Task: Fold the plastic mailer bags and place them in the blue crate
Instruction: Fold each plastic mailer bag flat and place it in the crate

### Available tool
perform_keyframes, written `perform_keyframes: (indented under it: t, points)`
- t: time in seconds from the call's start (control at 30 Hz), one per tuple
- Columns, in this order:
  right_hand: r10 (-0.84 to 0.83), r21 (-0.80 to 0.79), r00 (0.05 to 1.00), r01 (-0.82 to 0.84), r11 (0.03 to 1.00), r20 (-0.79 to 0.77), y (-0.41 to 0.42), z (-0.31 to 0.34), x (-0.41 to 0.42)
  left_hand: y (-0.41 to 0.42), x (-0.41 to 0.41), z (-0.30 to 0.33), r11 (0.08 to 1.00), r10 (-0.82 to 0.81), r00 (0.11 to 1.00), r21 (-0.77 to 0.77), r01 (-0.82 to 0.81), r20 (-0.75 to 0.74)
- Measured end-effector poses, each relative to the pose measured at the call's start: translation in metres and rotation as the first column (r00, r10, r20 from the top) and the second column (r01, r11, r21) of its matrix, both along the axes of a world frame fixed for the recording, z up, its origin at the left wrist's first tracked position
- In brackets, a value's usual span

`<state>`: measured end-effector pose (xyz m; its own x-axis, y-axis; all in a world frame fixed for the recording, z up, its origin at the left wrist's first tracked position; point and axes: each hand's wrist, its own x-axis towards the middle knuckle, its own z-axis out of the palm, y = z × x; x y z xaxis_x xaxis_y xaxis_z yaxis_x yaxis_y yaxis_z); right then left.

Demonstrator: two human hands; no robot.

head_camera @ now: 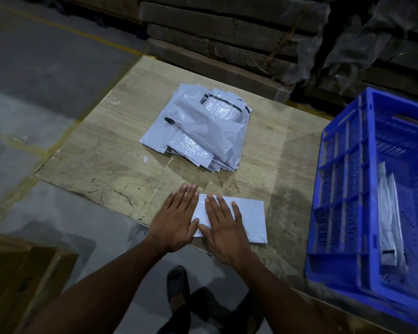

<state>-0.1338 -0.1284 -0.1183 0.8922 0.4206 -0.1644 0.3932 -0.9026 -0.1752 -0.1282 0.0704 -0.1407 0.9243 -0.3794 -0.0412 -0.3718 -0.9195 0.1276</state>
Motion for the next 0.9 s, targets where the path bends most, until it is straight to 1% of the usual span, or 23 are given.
perform_keyframes:
  t: [0.17, 0.27, 0.33, 0.4, 0.43, 0.5, 0.57, 0.6, 0.63, 0.67, 0.7, 0.77, 0.83, 0.9]
  points:
    - [-0.067, -0.081, 0.998, 0.067, 0.994, 0.003, -0.060, 0.001, -0.002, -0.001, 0.000, 0.002, 1.000, 0.001, 1.000, 0.014, -0.001, -0.015]
    - [-0.087, -0.120, 0.994, 0.078, 0.990, -0.068, -0.073, 0.006, -0.005, 0.001, 0.001, 0.005, 1.000, -0.005, 0.999, 0.025, 0.006, -0.037]
    - [-0.104, -0.096, 0.988, 0.094, 0.991, -0.114, -0.074, 0.007, -0.003, 0.001, 0.001, 0.004, 0.999, -0.020, 0.998, 0.045, 0.022, -0.059]
    - [-0.150, -0.049, 0.976, 0.144, 0.988, -0.160, -0.074, 0.012, 0.001, 0.003, 0.004, 0.004, 0.999, -0.029, 0.996, 0.019, 0.031, -0.088]
    - [-0.177, -0.022, 0.971, 0.176, 0.984, -0.161, -0.075, 0.016, 0.003, 0.004, 0.006, 0.008, 1.000, -0.019, 0.992, 0.005, 0.020, -0.123]
    - [-0.183, 0.035, 0.979, 0.187, 0.982, -0.095, -0.070, 0.019, 0.008, 0.000, 0.011, 0.017, 1.000, 0.006, 0.995, -0.011, -0.007, -0.102]
    - [-0.110, 0.095, 0.993, 0.113, 0.989, -0.029, -0.056, 0.016, 0.010, -0.022, 0.010, 0.022, 0.996, 0.003, 0.999, -0.090, -0.007, -0.046]
    - [-0.085, 0.113, 0.996, 0.086, 0.990, -0.017, -0.048, 0.012, 0.010, -0.039, 0.009, 0.021, 0.984, -0.010, 0.999, -0.175, 0.004, -0.034]
    - [-0.077, 0.109, 0.997, 0.079, 0.991, -0.022, -0.041, 0.007, 0.009, -0.056, 0.006, 0.020, 0.968, -0.006, 0.999, -0.253, -0.007, -0.047]
    - [-0.083, 0.086, 0.996, 0.085, 0.993, -0.024, -0.038, 0.002, 0.007, -0.070, 0.002, 0.018, 0.954, 0.011, 0.998, -0.298, -0.029, -0.062]
    - [-0.095, 0.057, 0.995, 0.095, 0.994, -0.003, -0.039, -0.002, 0.004, -0.080, -0.003, 0.015, 0.952, 0.027, 0.997, -0.303, -0.047, -0.071]
    - [-0.102, -0.002, 0.993, 0.102, 0.995, 0.054, -0.046, -0.004, 0.000, -0.083, -0.010, 0.011, 0.971, 0.036, 0.998, -0.234, -0.048, -0.055]
    - [-0.082, -0.038, 0.995, 0.084, 0.996, 0.065, -0.051, -0.003, -0.002, -0.076, -0.013, 0.010, 0.990, 0.026, 0.999, -0.134, -0.031, -0.040]
    - [-0.070, -0.044, 0.996, 0.072, 0.996, 0.052, -0.054, -0.003, -0.002, -0.069, -0.013, 0.009, 0.996, 0.039, 0.999, -0.083, -0.040, -0.015]
